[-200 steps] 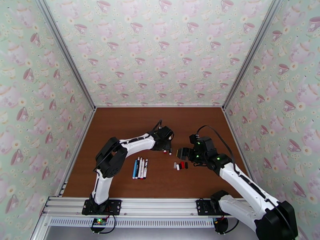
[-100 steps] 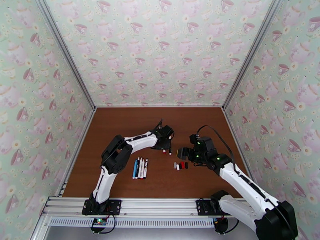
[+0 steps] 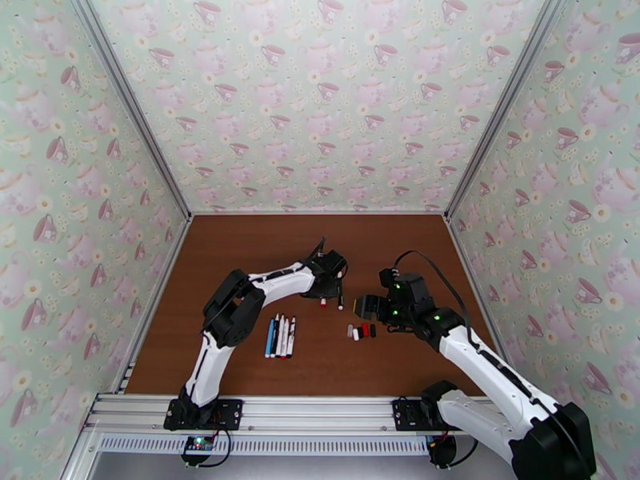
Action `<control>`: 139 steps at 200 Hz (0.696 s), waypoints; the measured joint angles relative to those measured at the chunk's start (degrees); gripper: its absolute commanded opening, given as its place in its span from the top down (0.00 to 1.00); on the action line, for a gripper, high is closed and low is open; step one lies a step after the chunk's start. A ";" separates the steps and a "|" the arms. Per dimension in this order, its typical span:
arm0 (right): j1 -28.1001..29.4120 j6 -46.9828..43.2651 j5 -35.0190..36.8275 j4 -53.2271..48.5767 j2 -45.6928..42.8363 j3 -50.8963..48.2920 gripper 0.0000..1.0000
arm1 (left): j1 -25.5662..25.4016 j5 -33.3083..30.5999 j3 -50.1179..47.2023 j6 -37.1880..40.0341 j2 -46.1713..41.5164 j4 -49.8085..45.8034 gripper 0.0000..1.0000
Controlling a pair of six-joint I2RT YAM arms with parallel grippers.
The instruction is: Open the pen caps
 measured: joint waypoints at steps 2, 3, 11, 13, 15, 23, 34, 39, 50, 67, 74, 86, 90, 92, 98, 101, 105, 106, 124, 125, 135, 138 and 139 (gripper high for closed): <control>0.00 0.00 0.00 0.00 0.00 -0.02 0.13 | 0.04 0.00 -0.28 0.09 -0.15 0.24 0.82; 0.00 0.00 -0.02 0.02 0.00 -0.04 0.13 | 0.07 0.00 -0.59 0.07 -0.35 0.42 0.82; 0.00 0.00 -0.02 0.00 0.00 -0.11 0.14 | 0.24 0.02 -2.51 0.15 -1.49 1.79 0.83; 0.00 0.02 -0.02 0.00 0.00 -0.13 0.14 | 0.28 0.02 -3.13 0.17 -1.90 2.14 0.83; 0.00 0.02 -0.02 0.02 0.00 -0.15 0.14 | 0.37 0.02 -3.74 0.20 -2.25 2.40 0.83; 0.00 0.11 -0.04 0.04 0.00 -0.20 0.14 | 0.66 0.04 -5.95 0.31 -3.76 3.06 0.83; 0.00 0.46 -0.24 0.33 0.00 -0.33 0.15 | 1.07 0.15 -9.35 0.55 -6.19 3.69 0.83; 0.00 0.55 -0.35 0.70 0.00 -0.44 0.16 | 1.20 0.42 -10.88 0.74 -7.32 3.91 0.83; 0.00 1.18 -1.11 1.38 0.00 -0.70 0.17 | 1.42 1.07 -14.45 1.29 -10.14 5.14 0.83; 0.00 2.51 -2.38 3.04 0.00 -1.22 0.20 | 1.88 3.37 -19.67 2.86 -15.43 8.37 0.82; 0.00 3.17 -3.04 3.74 0.00 -1.46 0.21 | 1.95 4.52 -21.68 3.54 -17.68 10.08 0.82; 0.00 4.50 -4.11 5.27 0.00 -1.92 0.23 | 1.95 7.13 -25.38 4.83 -22.14 13.62 0.82; 0.00 5.07 -4.48 5.81 0.00 -2.10 0.24 | 1.95 7.87 -26.43 5.09 -23.41 14.86 0.82; 0.00 5.27 -4.70 6.14 0.00 -2.19 0.24 | 1.95 8.52 -27.12 5.44 -24.24 15.61 0.82; 0.00 6.08 -5.16 6.97 0.00 -2.40 0.26 | 1.95 9.77 -28.70 6.03 -26.05 17.51 0.83; 0.00 6.56 -5.46 7.41 0.00 -2.51 0.26 | 1.95 10.64 -29.77 6.49 -27.15 18.88 0.83; 0.00 7.15 -5.92 8.09 0.00 -2.69 0.27 | 1.95 11.52 -30.88 6.78 -28.35 20.15 0.83; 0.00 7.37 -6.05 8.31 0.00 -2.73 0.27 | 1.95 11.96 -31.34 6.97 -28.74 20.79 0.83; 0.00 10.47 -8.02 11.47 0.07 -3.19 0.29 | 1.95 16.20 -36.79 8.46 -33.86 26.32 0.83; 0.00 10.58 -8.11 11.63 0.09 -3.19 0.29 | 1.95 16.41 -36.98 8.52 -34.05 26.47 0.83; 0.00 12.22 -9.27 13.62 0.26 -3.19 0.31 | 1.95 18.88 -39.47 9.35 -36.11 29.05 0.83; 0.00 12.68 -9.66 14.38 0.35 -3.19 0.31 | 1.95 19.52 -40.04 9.35 -36.61 29.59 0.84; 0.00 12.79 -9.73 14.51 0.35 -3.19 0.31 | 1.95 19.91 -40.33 9.46 -36.85 29.88 0.84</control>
